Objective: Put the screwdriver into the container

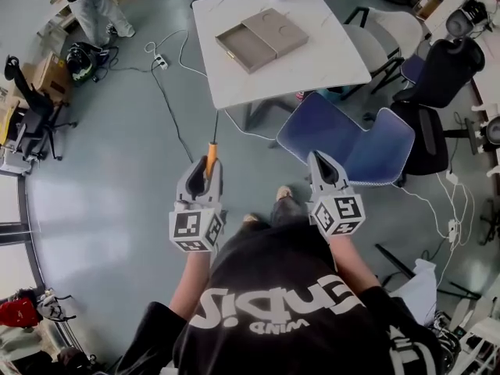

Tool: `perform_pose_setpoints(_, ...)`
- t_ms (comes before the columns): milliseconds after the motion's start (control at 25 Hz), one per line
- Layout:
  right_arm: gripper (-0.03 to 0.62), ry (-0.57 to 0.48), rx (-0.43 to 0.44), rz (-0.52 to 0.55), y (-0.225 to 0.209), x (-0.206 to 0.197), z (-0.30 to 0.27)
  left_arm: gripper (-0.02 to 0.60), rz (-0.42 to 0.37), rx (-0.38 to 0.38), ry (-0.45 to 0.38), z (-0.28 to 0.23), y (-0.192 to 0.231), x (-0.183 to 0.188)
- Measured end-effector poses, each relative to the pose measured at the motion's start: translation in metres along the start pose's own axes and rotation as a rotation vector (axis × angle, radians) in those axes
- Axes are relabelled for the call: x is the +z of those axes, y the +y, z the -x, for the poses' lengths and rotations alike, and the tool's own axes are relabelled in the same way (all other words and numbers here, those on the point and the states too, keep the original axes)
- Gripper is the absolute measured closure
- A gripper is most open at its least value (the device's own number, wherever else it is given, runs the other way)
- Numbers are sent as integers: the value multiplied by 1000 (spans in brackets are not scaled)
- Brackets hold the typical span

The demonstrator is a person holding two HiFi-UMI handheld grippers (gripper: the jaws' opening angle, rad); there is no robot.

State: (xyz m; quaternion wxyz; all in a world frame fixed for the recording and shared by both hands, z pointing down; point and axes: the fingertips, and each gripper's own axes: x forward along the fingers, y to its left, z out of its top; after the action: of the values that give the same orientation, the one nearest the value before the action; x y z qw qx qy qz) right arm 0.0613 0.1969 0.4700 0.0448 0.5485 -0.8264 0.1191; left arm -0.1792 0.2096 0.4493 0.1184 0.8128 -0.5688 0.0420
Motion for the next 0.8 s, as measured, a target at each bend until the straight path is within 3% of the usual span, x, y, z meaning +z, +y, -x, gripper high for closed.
perform_pose_setpoints(440,582,-9,14,-1,-8,10,-59,466,7,4,-4,-48,28,7)
perform_pose_setpoints(800,582,-13,54,16,-46,36,-139,466,6,17,-16,-130,46,33)
